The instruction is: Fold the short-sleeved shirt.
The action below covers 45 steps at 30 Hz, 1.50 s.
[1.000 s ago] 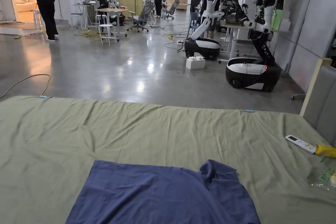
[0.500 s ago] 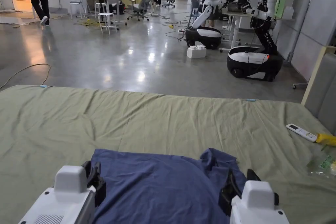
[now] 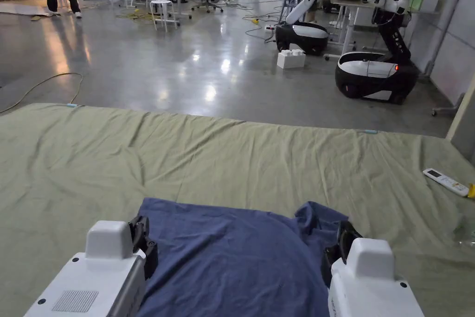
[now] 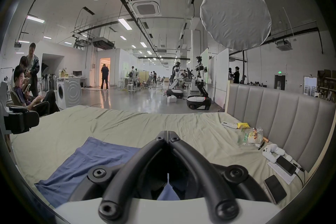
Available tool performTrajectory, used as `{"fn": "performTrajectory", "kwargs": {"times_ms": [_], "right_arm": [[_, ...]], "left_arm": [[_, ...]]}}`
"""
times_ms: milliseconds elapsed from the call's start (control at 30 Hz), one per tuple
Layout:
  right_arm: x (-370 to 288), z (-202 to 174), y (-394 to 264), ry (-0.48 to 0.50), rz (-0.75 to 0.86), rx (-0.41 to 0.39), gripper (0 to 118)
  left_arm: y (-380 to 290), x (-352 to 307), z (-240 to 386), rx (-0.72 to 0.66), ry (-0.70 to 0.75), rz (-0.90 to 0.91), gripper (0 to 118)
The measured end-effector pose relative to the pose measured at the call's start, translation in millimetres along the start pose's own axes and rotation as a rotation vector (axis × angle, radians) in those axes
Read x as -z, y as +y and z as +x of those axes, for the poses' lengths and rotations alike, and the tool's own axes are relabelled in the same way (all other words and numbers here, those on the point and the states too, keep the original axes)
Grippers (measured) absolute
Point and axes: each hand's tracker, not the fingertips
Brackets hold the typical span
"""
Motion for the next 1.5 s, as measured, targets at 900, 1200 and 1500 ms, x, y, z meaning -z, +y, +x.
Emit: {"fn": "performTrajectory", "kwargs": {"times_ms": [900,1200,1500], "right_arm": [[97,14,-111,0.03,-0.343,-0.025,0],[98,26,-132,0.002,-0.414,-0.044,0],[147,54,-134,-0.002,-0.498,0.036,8]], "left_arm": [[-27,379,-46,-0.011,0.022,-0.645,76],[-67,437,-70,0.064,0.036,-0.728,69],[-73,432,-61,0.138,-0.035,-0.71,6]]}}
